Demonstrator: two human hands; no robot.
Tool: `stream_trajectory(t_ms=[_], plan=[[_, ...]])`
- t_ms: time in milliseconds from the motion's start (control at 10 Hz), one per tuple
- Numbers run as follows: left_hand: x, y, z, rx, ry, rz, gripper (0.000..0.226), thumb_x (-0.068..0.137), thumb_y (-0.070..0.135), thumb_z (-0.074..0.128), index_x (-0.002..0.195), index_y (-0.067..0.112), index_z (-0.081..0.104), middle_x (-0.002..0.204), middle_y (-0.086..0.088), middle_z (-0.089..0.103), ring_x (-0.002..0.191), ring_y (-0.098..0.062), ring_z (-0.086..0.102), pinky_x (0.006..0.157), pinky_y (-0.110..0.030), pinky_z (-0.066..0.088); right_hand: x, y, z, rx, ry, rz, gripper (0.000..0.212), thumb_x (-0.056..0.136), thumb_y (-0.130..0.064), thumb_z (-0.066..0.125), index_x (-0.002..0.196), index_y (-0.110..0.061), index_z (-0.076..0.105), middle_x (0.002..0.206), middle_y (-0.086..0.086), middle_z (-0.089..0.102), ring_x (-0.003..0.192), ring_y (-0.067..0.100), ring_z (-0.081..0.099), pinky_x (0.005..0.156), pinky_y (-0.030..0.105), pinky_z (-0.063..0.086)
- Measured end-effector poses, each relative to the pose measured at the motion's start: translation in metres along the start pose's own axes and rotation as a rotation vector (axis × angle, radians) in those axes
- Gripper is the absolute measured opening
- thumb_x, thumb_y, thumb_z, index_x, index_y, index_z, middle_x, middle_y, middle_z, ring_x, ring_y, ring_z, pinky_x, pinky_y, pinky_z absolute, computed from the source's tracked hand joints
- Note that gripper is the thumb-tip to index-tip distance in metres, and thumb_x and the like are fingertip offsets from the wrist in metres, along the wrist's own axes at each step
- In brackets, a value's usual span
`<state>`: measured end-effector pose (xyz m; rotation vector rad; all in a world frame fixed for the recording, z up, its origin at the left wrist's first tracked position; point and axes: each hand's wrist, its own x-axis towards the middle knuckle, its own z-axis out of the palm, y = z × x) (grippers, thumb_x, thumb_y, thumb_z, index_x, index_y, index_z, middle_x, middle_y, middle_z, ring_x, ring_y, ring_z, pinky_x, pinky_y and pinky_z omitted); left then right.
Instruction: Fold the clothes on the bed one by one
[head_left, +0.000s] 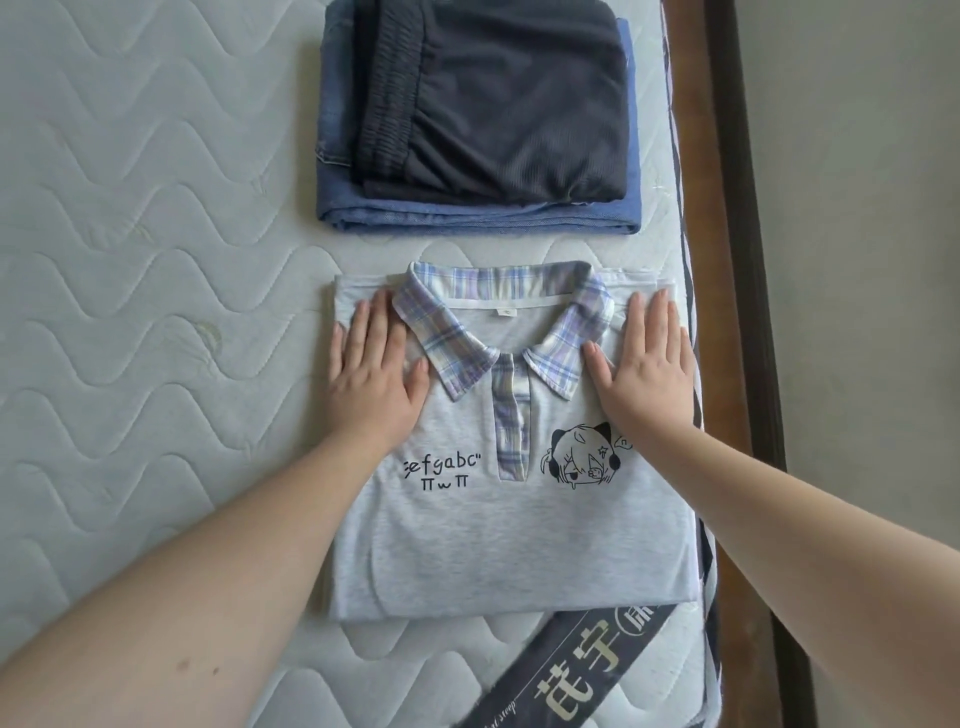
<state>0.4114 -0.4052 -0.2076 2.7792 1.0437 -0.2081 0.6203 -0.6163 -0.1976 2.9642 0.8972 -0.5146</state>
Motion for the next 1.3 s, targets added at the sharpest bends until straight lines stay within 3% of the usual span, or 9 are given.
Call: stream_trajectory(t_ms=[200,400,500,600,800,1000,1100,1200,1300], plan=[[0.003,-0.004,0.004,-0.020,-0.049,0.009,0.083,0.091,0.055,0.017,0.155,0.002,0.008,0.164,-0.010,-0.001,0.152,-0.022,-0.002,0.122,-0.038,-0.007,0.008,-0.001,0.006,-0.071,-0.033,-0.035,0.083,0.096,-0.065,0.010,0.155,-0.010,-0.009,0.162,0.016,-0.014,0.150,0.024,-0.015,0.122,0.038,-0.007],[0.010,-0.006,-0.011,0.010,-0.171,0.008,0.075,0.099,0.050,0.024,0.156,0.008,-0.001,0.163,-0.006,-0.018,0.150,-0.017,-0.017,0.120,-0.036,-0.015,0.022,0.005,-0.016,-0.097,-0.283,-0.025,0.093,0.089,-0.076,0.011,0.152,-0.016,-0.021,0.159,0.011,-0.027,0.147,0.020,-0.026,0.121,0.038,-0.011],[-0.006,-0.002,-0.027,-0.036,-0.037,-0.019,0.073,0.101,0.047,0.023,0.156,0.008,-0.005,0.163,-0.006,-0.014,0.150,-0.016,-0.014,0.121,-0.034,-0.013,0.002,0.007,-0.025,-0.045,-0.207,0.048,0.093,0.089,-0.077,0.008,0.153,-0.015,-0.017,0.162,0.008,-0.021,0.149,0.018,-0.019,0.120,0.036,-0.009],[-0.049,0.024,-0.029,-0.124,0.005,0.063,0.072,0.099,0.046,0.018,0.156,0.007,-0.003,0.163,-0.007,-0.011,0.151,-0.017,-0.010,0.122,-0.037,-0.006,-0.052,-0.001,-0.015,-0.003,-0.028,-0.083,0.076,0.099,-0.061,0.012,0.155,-0.017,-0.015,0.163,0.004,-0.017,0.149,0.016,-0.016,0.121,0.034,-0.009],[-0.161,0.080,0.018,-0.063,-0.081,0.078,0.071,0.099,0.048,0.028,0.154,0.005,0.020,0.162,-0.012,0.013,0.150,-0.024,0.015,0.121,-0.044,0.018,-0.168,-0.002,0.039,-0.025,-0.072,-0.316,0.065,0.102,-0.050,0.024,0.157,-0.020,0.010,0.164,0.005,0.005,0.152,0.021,0.002,0.123,0.039,0.003],[-0.215,0.082,0.023,0.026,-0.140,0.004,0.066,0.100,0.049,0.030,0.154,0.011,0.027,0.161,-0.009,0.023,0.148,-0.024,0.024,0.119,-0.045,0.024,-0.196,0.011,0.046,-0.021,-0.123,-0.317,0.062,0.103,-0.047,0.023,0.157,-0.022,0.008,0.164,0.004,0.001,0.152,0.021,-0.001,0.123,0.038,0.001],[-0.233,0.069,0.013,0.072,-0.266,0.031,0.067,0.099,0.050,0.027,0.156,0.019,0.012,0.164,-0.001,0.008,0.151,-0.024,0.010,0.121,-0.050,0.016,-0.205,0.019,0.029,-0.040,-0.251,-0.310,0.066,0.101,-0.038,0.033,0.158,-0.019,0.004,0.165,0.001,-0.001,0.152,0.018,-0.003,0.122,0.035,-0.003],[-0.245,0.054,-0.008,0.117,-0.479,0.037,0.071,0.099,0.045,0.031,0.155,0.029,-0.008,0.162,0.009,-0.020,0.151,-0.019,-0.010,0.119,-0.056,0.011,-0.208,0.016,-0.004,0.001,-0.395,-0.304,0.057,0.098,-0.031,0.035,0.152,-0.015,0.024,0.160,0.003,0.022,0.146,0.023,0.024,0.117,0.037,0.017],[-0.255,0.041,-0.048,0.100,-0.660,-0.052,0.062,0.099,0.039,0.038,0.155,0.029,0.012,0.165,0.002,0.000,0.149,-0.025,0.015,0.110,-0.051,0.033,-0.232,0.022,-0.045,0.044,-0.458,-0.231,0.045,0.100,-0.035,0.032,0.141,-0.018,0.040,0.147,0.001,0.043,0.132,0.025,0.044,0.106,0.039,0.033]])
